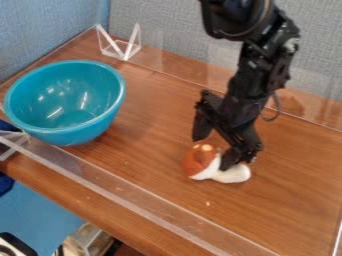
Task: Remove the mushroom from inside the blue bowl and put it on the table
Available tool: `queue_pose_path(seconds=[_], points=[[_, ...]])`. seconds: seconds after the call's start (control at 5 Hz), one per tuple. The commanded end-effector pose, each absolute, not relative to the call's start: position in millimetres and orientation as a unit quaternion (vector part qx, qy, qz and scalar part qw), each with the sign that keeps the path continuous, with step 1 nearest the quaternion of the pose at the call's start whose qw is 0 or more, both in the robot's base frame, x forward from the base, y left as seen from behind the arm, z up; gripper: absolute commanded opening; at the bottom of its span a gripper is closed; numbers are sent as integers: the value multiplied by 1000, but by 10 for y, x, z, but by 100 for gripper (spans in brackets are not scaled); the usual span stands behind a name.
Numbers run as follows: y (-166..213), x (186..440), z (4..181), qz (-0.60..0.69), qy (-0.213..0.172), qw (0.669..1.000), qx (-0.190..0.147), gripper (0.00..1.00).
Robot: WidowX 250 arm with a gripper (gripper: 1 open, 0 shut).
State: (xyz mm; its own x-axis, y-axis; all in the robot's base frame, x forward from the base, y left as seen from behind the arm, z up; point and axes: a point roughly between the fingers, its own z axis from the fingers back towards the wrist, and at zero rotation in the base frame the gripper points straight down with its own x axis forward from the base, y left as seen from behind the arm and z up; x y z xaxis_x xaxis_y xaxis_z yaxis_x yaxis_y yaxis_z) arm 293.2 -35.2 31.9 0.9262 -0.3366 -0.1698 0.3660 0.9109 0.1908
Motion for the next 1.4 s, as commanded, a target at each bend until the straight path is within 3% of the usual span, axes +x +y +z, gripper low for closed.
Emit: queue_pose_path(seconds=[0.0,0.2,1.0,1.2], points=[[-225,2981,479,-171,33,978,112,100],[-252,3020,509,-199,26,973,113,0],[-495,3087,700,-313,-2,943,116,0],[-490,3155,824,-291,-3,949,119,0]])
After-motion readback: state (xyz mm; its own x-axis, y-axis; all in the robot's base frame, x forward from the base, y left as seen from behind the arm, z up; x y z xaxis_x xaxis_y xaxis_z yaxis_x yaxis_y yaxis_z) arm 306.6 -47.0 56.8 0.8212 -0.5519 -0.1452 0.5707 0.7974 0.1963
